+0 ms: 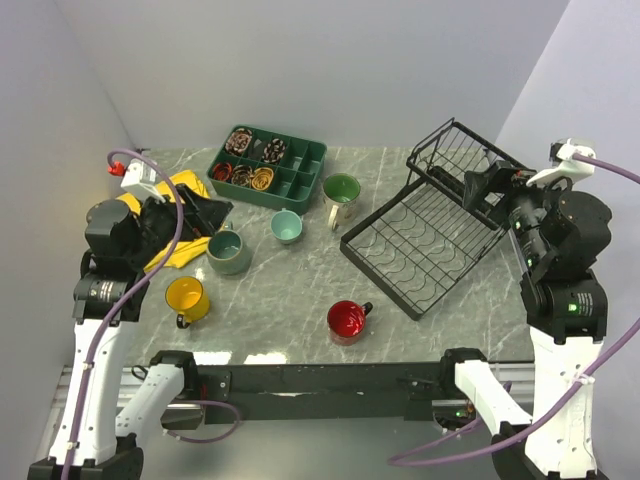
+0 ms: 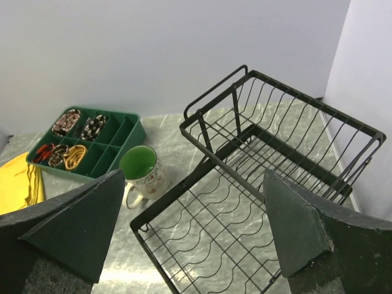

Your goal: Load the cups into the dish rack

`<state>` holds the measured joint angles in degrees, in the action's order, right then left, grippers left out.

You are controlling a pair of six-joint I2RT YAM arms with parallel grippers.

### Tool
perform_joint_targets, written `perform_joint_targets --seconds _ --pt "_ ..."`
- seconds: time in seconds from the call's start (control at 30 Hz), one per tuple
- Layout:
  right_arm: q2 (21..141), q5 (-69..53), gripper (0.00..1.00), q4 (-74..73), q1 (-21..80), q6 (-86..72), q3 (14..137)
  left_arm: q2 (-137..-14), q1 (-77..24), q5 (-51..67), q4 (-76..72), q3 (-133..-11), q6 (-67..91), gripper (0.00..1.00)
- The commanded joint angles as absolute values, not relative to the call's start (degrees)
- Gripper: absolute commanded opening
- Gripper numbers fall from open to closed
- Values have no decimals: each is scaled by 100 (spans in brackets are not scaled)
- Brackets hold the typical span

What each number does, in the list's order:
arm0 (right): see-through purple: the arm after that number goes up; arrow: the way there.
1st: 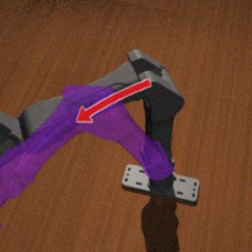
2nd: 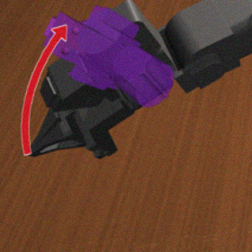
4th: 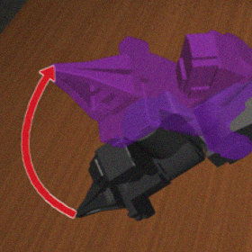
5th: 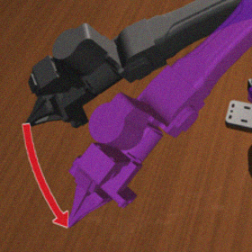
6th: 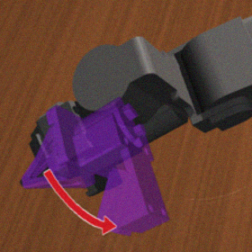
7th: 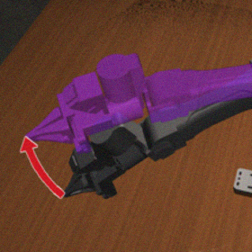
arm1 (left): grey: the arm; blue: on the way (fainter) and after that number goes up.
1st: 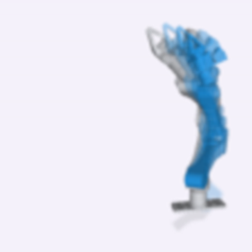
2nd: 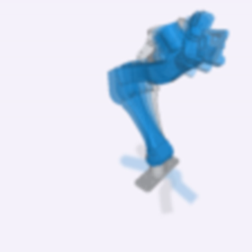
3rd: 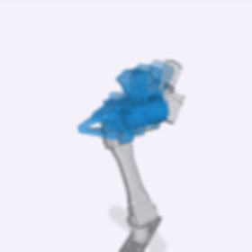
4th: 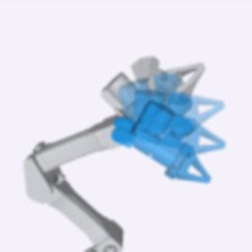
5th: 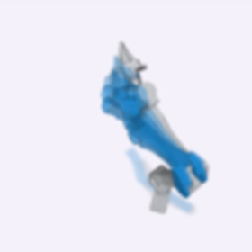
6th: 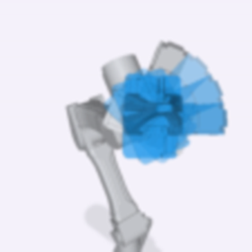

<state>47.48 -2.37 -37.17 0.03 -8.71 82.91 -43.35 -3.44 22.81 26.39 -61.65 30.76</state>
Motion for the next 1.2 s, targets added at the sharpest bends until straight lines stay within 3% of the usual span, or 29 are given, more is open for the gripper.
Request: perform_joint_targets --seconds 0.0,0.13,0.33,0.43,0.6,0.93,1.17 --pt "4808 -246 100 -3665 26 -888 8279 -4386 -316 2689 2567 -6355 3085 96" --pt "4790 -561 100 -3700 35 -695 8279 -4473 -325 3093 2531 -6293 3076 96" --pt "4438 -2870 100 -3435 26 -54 7699 -4588 -465 3472 2601 -6012 3102 96" --pt "4683 -4093 100 -3892 53 482 7761 -4641 -834 3209 2742 -5793 3164 96" --pt "4965 -5069 100 -4289 255 826 7454 -4851 -2423 2112 2953 -5301 3585 96" --pt "4878 -5159 100 -4062 255 941 6576 -6238 -5279 230 2690 -4947 4992 96" --pt "4799 -5098 100 -3920 246 879 6284 -8214 -6134 -711 3057 -5914 5212 97"
